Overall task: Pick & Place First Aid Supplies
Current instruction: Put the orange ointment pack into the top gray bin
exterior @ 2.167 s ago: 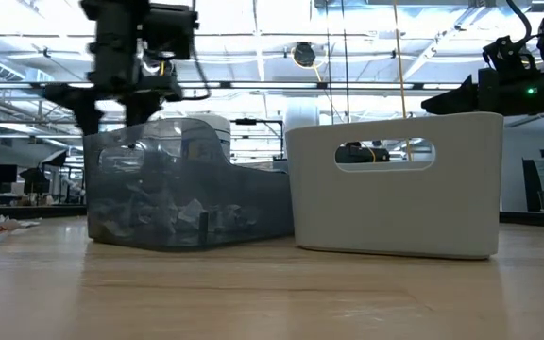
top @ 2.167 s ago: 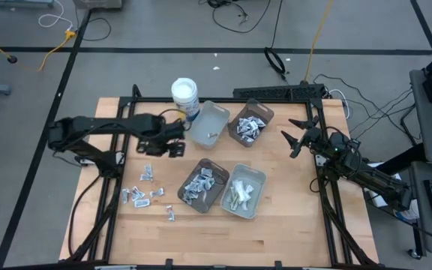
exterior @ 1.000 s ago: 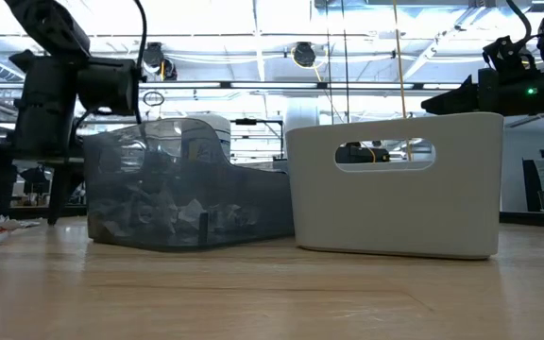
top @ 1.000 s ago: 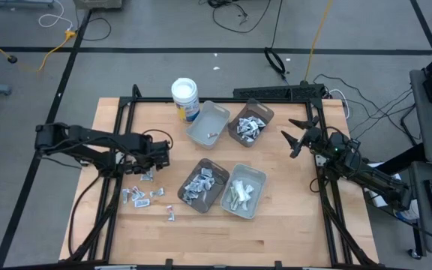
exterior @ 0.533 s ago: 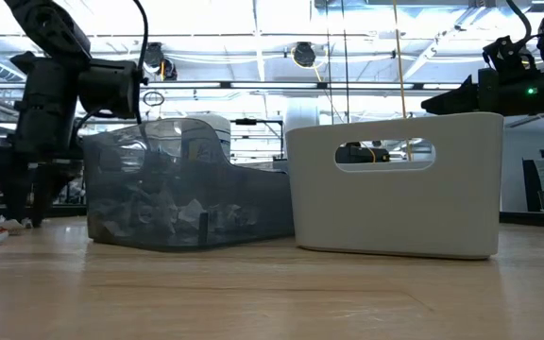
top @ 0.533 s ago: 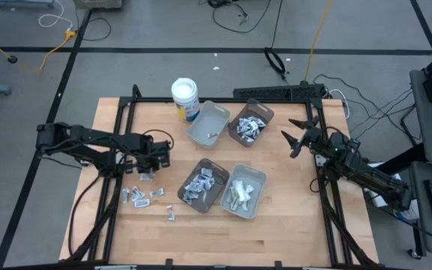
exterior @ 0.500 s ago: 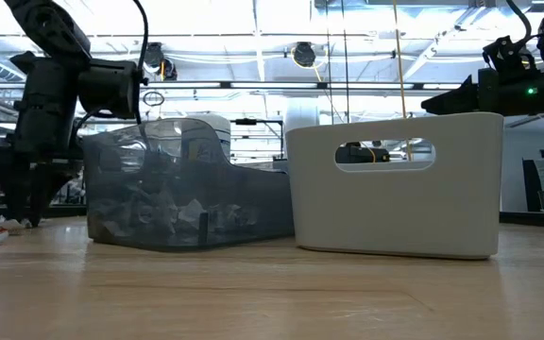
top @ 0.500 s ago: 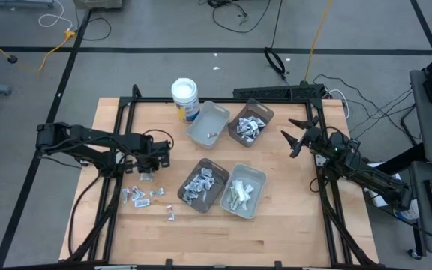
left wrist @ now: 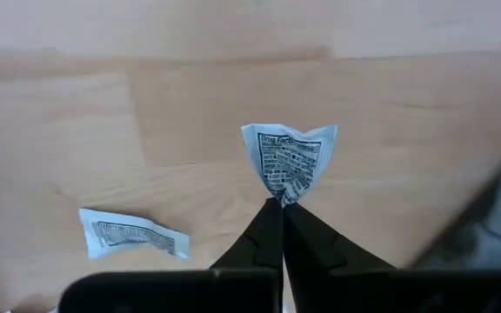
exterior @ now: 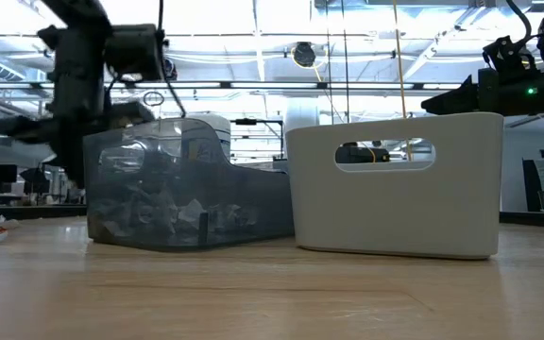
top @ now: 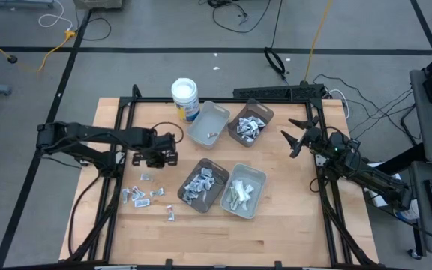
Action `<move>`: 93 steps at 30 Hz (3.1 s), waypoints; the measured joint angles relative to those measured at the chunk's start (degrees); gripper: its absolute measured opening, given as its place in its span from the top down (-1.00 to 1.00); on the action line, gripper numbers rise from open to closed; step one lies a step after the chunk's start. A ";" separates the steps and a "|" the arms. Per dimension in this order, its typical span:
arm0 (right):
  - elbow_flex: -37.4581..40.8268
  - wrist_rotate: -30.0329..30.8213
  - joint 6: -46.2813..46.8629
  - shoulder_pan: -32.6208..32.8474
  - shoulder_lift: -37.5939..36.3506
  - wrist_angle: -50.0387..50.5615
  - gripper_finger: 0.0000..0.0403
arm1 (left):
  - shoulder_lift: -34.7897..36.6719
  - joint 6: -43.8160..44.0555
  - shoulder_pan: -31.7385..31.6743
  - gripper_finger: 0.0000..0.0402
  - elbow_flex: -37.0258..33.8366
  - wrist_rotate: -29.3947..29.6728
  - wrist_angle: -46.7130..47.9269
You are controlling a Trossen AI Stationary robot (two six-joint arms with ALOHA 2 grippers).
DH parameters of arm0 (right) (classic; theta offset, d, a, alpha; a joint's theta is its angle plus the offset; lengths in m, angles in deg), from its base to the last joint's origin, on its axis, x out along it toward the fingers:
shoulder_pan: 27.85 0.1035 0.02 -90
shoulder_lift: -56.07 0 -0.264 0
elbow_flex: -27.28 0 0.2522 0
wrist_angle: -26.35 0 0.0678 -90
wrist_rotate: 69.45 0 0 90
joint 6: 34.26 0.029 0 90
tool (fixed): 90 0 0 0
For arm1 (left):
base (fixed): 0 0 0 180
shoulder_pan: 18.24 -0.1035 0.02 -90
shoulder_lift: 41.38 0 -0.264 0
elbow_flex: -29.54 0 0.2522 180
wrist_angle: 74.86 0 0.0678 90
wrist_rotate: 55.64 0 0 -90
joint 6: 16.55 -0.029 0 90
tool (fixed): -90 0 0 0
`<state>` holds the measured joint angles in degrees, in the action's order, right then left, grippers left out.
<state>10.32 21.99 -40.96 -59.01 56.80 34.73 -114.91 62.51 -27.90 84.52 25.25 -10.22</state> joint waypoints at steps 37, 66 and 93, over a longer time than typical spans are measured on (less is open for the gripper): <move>-0.01 0.01 -0.01 0.00 -0.01 0.01 -0.31 | -31.52 -31.32 -12.22 0.99 49.18 0.09 20.38; 0.00 0.02 -0.01 0.02 -0.02 0.00 -0.31 | -43.65 -30.96 -13.37 0.35 59.90 7.61 15.02; 0.00 0.02 0.00 0.02 -0.02 0.00 -0.31 | -34.18 -19.21 -8.03 -0.20 55.33 6.40 16.45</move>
<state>10.32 22.01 -40.96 -58.99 56.78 34.73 -149.09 43.30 -35.93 139.85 31.65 6.24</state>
